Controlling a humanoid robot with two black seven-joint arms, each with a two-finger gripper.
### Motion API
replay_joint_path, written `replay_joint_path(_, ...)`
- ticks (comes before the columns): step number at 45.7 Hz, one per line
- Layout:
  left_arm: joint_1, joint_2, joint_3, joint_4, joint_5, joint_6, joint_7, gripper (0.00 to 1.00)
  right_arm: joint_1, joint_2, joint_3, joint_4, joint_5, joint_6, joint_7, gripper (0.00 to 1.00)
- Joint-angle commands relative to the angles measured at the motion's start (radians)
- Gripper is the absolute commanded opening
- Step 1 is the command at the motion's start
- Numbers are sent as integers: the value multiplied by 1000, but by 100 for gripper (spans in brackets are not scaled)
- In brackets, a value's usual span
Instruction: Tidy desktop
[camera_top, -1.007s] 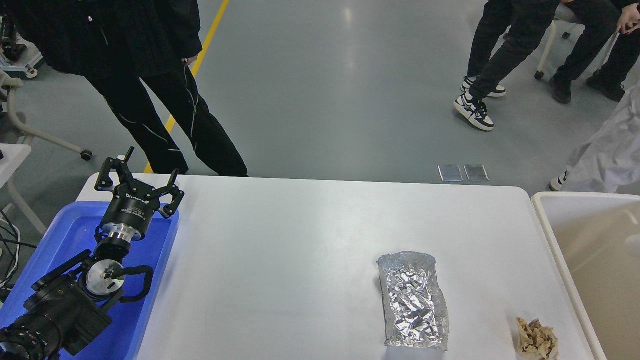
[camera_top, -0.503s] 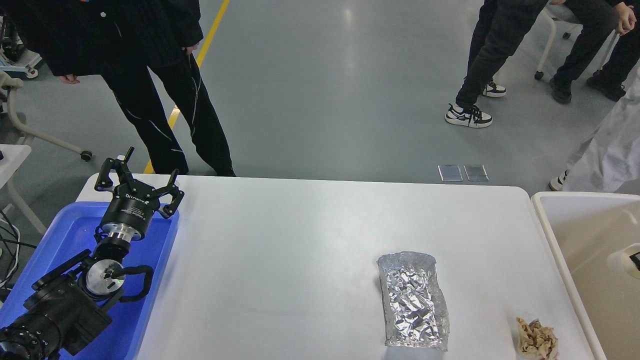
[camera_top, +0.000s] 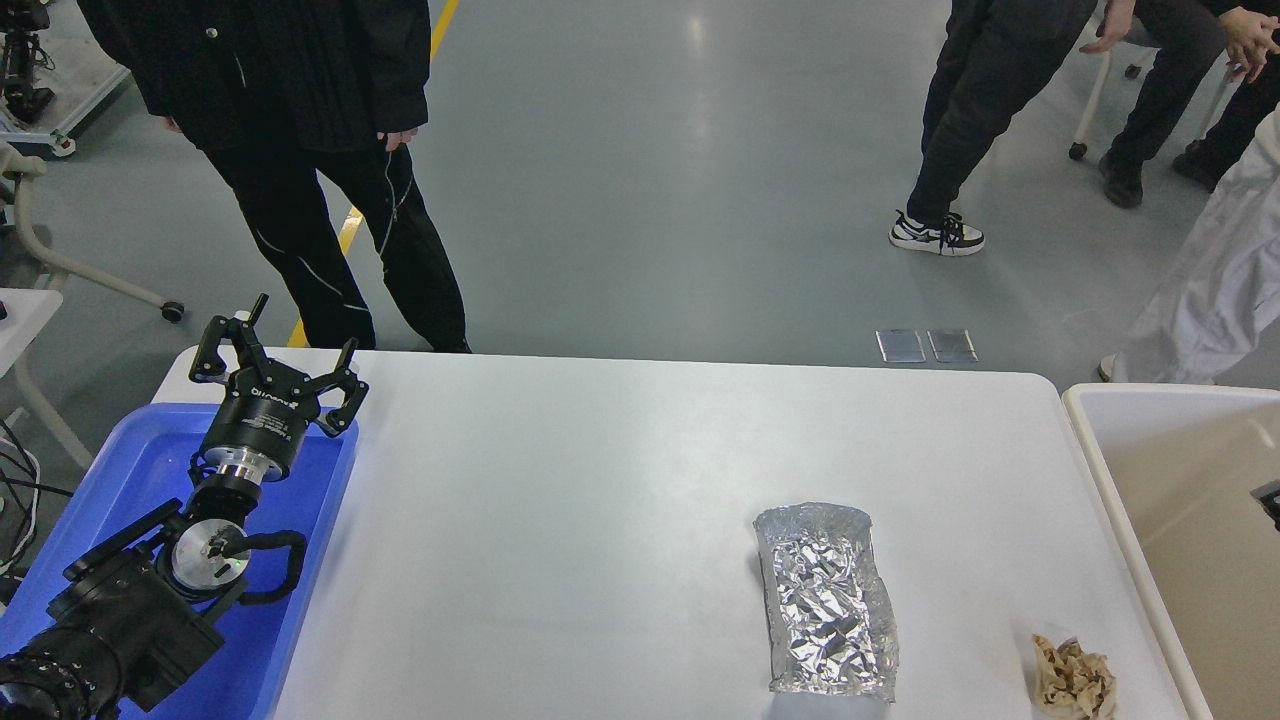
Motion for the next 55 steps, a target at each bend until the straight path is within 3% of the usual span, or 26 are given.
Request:
replay_joint_path(1, 0, 0, 0, 0, 0, 1, 0, 100, 114, -80, 136, 28, 1, -3, 6, 99)
replay_joint_path(7, 0, 0, 0, 0, 0, 0, 0, 100, 194, -138, 389, 123, 1, -2, 6, 99)
replay_joint_path(17, 0, 0, 0, 0, 0, 0, 0, 100, 252, -261, 693, 404, 1, 0, 2, 100)
replay_joint_path(25, 0, 0, 0, 0, 0, 0, 0, 100, 249, -315, 816, 675, 0, 1, 15, 100)
replay_joint_path(36, 0, -1, 0, 0, 0, 1, 0, 100, 234, -300, 977, 801, 0, 6, 136, 100)
replay_joint_path(47, 0, 0, 0, 0, 0, 1, 0, 100, 136, -208, 1169, 889, -2, 14, 193, 100)
replay_joint_path(49, 0, -1, 0, 0, -2, 0, 0, 100, 105, -189, 1189, 901, -6, 14, 225, 100)
replay_joint_path(55, 0, -1, 0, 0, 0, 0, 0, 100, 22, -126, 1196, 906, -17, 14, 386, 100)
